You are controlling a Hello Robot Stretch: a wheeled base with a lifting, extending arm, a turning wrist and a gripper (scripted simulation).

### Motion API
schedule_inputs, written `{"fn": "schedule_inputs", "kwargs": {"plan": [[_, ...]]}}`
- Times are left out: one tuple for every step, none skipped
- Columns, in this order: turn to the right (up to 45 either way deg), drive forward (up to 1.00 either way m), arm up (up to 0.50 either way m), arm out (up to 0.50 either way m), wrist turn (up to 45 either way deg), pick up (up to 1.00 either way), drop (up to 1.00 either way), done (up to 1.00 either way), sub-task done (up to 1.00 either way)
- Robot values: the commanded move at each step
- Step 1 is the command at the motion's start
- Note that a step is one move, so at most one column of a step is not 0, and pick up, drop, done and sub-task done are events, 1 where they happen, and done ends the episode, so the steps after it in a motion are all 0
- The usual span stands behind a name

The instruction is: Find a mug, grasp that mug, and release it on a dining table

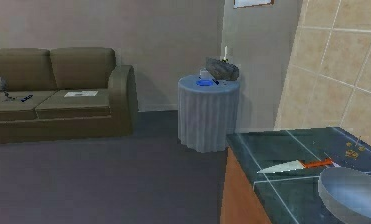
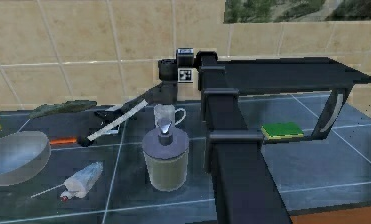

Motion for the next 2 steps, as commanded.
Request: {"fn": "schedule_inputs", "kwargs": {"plan": [[0.0,0.0,0.0,0.0,45.0,0.0,0.0,0.0,0.0],[0.0,0.0,0.0,0.0,33.0,0.0,0.0,0.0,0.0]]}}
